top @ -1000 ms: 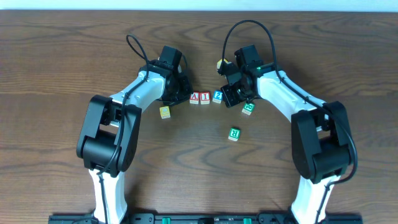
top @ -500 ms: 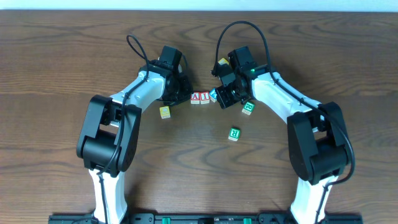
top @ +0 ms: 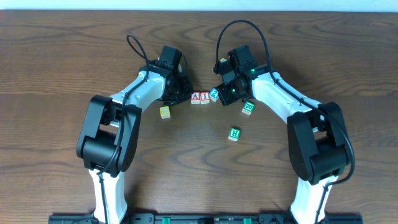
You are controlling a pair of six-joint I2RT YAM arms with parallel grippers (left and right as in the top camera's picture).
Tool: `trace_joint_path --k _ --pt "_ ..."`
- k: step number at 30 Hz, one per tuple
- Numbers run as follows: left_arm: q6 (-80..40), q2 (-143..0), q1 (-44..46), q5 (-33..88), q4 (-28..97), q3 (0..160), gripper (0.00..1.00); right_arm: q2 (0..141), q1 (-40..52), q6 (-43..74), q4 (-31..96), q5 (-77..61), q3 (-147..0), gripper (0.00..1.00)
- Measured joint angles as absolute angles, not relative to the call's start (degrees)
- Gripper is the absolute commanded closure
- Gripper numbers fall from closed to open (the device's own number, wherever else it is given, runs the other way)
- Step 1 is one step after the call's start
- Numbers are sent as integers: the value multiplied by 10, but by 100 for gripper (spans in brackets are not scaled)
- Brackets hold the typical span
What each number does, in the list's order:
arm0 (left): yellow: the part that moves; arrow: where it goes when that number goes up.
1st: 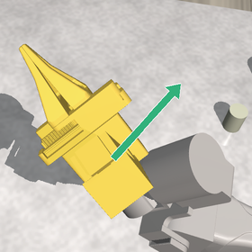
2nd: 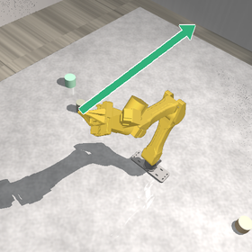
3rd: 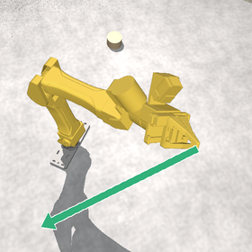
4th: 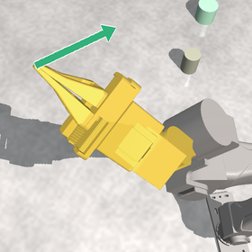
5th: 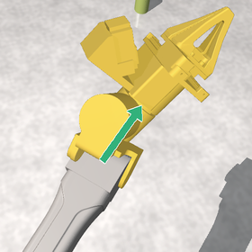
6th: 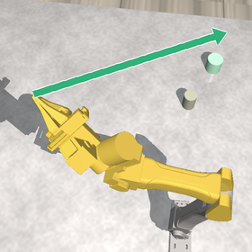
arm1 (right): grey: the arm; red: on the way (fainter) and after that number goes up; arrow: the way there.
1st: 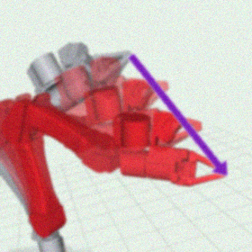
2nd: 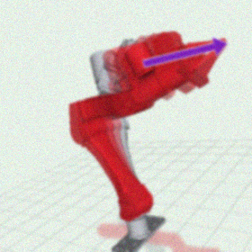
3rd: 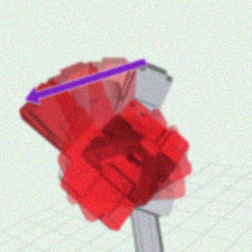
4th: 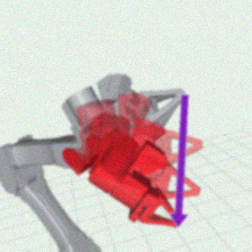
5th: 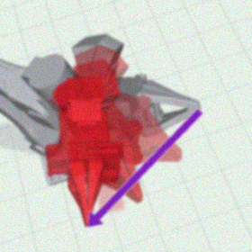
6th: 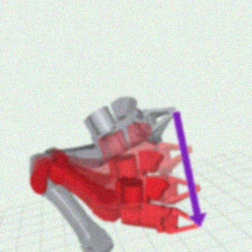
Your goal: Spell out Ai2
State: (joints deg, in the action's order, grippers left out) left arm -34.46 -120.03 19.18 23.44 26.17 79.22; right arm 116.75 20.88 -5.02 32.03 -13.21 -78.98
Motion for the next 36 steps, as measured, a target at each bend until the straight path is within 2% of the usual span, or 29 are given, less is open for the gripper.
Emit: trace_joint_path --k 18,19,20,23,30,36 --pt "-345 -1200 192 236 261 792 94 1167 209 -58 276 -113 -790 98" --pt "-345 -1200 192 236 261 792 94 1167 209 -59 276 -112 -790 89" --pt "-345 -1200 192 236 261 792 94 1167 209 -65 275 -109 -790 73" --pt "-345 -1200 192 236 261 792 94 1167 209 -78 277 -104 -790 53" --pt "-343 -1200 188 236 261 792 94 1161 208 -188 315 -95 -806 40" --pt "-343 -1200 177 236 267 792 94 1129 206 -255 347 -89 -858 44"
